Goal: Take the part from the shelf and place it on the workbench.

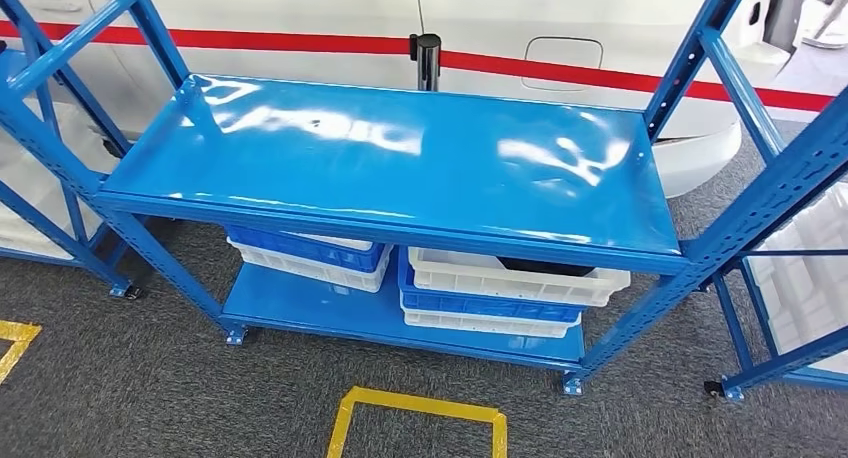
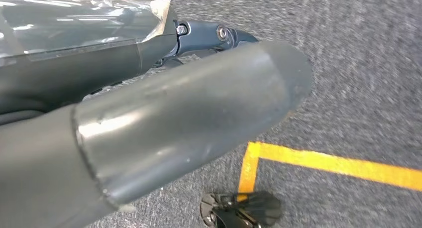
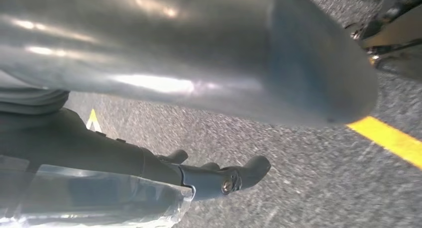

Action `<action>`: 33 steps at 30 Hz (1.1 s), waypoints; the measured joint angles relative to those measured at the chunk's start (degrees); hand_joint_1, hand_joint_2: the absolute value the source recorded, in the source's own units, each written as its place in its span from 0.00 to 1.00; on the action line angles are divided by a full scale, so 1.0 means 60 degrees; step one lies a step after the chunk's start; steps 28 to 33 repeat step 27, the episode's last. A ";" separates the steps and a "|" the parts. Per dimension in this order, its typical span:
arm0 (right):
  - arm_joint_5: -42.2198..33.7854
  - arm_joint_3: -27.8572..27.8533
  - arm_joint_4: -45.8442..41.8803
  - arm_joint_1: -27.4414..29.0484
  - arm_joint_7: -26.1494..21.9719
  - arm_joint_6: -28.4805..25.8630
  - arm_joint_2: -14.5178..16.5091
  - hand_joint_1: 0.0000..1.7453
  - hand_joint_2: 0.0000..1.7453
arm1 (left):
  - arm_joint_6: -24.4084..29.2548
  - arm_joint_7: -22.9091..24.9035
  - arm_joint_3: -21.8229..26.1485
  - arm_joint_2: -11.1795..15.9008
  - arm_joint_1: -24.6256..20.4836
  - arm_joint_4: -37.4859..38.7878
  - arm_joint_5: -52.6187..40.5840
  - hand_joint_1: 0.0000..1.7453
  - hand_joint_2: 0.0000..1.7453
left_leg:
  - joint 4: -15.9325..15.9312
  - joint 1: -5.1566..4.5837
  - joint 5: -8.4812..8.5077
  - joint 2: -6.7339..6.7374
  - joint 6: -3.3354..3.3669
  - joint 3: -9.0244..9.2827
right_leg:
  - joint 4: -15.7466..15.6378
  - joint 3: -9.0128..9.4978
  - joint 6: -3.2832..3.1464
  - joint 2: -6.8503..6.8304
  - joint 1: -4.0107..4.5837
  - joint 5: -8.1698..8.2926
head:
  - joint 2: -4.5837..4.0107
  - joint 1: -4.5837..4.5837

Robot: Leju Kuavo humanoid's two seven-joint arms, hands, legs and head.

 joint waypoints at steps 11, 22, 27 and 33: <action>0.0134 0.0036 -0.0002 0.0059 -0.0241 -0.0163 -0.0004 0.00 0.00 | 0.0108 0.0241 0.0018 0.0012 0.0039 0.0005 0.0126 0.00 0.00 | -0.0231 0.0111 0.0369 -0.0837 -0.0015 -0.0104 | 0.0074 -0.0059 -0.0042 0.0761 0.0130 -0.0004 | 0.0000 -0.0005; 0.0146 0.0051 -0.0002 0.0061 -0.0231 -0.0148 0.0004 0.00 0.50 | 0.0018 0.0289 0.0029 -0.0009 0.0039 0.0013 0.0148 0.00 1.00 | -0.0259 -0.0134 0.0411 -0.0851 0.0245 -0.0168 | 0.0008 -0.0111 0.0185 0.0742 0.0118 0.0032 | 0.0000 0.0016; 0.0137 0.0066 -0.0002 0.0062 -0.0230 -0.0141 0.0011 0.00 1.00 | -0.0083 0.0213 0.0047 -0.0011 0.0038 0.0015 0.0167 0.00 1.00 | -0.0253 -0.0148 0.0414 -0.0851 0.0250 -0.0170 | 0.0004 -0.0060 0.0201 0.0742 0.0105 0.0042 | 0.0000 0.0013; 0.0137 0.0066 -0.0002 0.0062 -0.0230 -0.0141 0.0011 0.00 1.00 | -0.0083 0.0213 0.0047 -0.0011 0.0038 0.0015 0.0167 0.00 1.00 | -0.0253 -0.0148 0.0414 -0.0851 0.0250 -0.0170 | 0.0004 -0.0060 0.0201 0.0742 0.0105 0.0042 | 0.0000 0.0013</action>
